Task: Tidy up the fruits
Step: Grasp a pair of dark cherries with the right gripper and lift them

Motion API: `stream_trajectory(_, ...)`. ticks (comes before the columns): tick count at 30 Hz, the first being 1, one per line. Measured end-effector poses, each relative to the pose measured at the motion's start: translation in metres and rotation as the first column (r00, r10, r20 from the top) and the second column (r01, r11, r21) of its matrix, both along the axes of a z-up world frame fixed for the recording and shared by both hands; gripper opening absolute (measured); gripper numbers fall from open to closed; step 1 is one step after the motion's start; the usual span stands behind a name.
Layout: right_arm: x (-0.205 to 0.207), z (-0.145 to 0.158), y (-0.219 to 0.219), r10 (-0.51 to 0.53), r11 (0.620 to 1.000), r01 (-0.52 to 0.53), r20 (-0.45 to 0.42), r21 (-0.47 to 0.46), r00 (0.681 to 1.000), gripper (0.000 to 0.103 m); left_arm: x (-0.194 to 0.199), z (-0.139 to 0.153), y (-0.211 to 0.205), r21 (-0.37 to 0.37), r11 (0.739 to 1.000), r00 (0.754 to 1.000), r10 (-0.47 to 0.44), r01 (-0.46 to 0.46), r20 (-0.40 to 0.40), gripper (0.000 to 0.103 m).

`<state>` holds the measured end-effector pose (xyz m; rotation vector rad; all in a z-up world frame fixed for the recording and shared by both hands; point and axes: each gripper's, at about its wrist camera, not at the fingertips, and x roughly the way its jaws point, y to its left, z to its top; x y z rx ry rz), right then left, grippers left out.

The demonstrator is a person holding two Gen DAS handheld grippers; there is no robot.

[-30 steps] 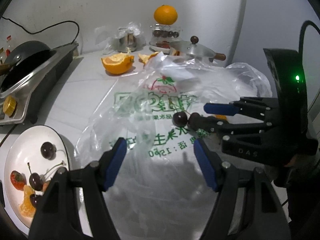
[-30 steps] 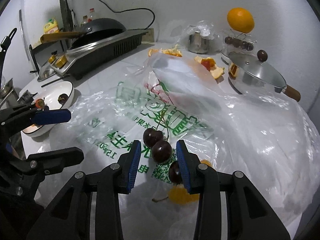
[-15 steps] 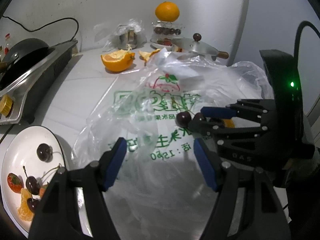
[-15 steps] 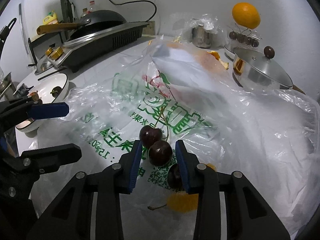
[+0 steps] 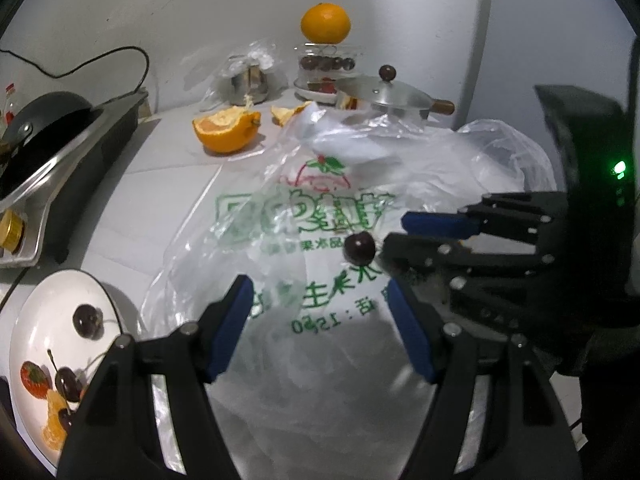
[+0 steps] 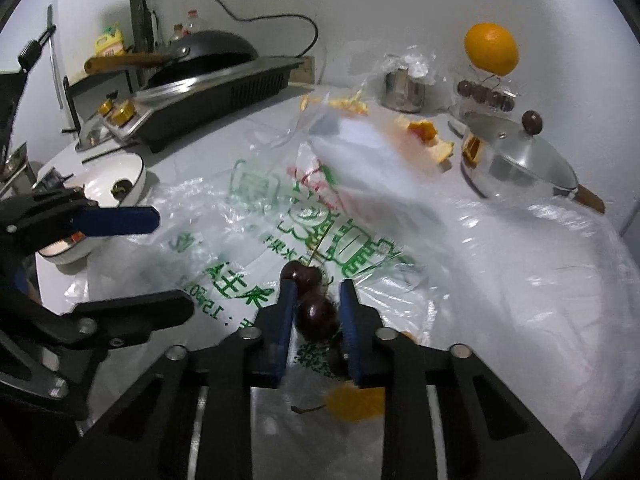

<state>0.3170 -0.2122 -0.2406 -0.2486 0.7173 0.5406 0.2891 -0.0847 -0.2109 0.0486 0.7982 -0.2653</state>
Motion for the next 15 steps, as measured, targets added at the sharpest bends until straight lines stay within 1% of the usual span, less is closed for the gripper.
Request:
stream_trajectory(4, -0.003, 0.01, -0.011, -0.018, 0.999, 0.018, 0.016, 0.03, 1.0, 0.02, 0.006, 0.001, -0.01, 0.028, 0.999, 1.0, -0.025, 0.025, 0.008, 0.071)
stream_trajectory(8, 0.0, 0.006, -0.015, -0.018, 0.999, 0.018, -0.005, 0.047, 1.0, 0.02, 0.014, -0.003, -0.019, 0.062, 0.997, 0.999, -0.041, 0.041, 0.007, 0.071)
stream_trajectory(10, 0.001, 0.004, -0.014, -0.002, 0.998, 0.003, -0.021, 0.056, 1.0, 0.02, 0.018, -0.004, -0.02, 0.08, 0.996, 0.999, -0.035, 0.034, 0.0, 0.071)
stream_trajectory(15, 0.0, -0.002, 0.001, 0.06, 0.998, -0.059, -0.044, 0.032, 0.997, 0.02, 0.018, -0.005, -0.005, 0.071, 0.997, 1.0, 0.003, -0.002, -0.013, 0.071)
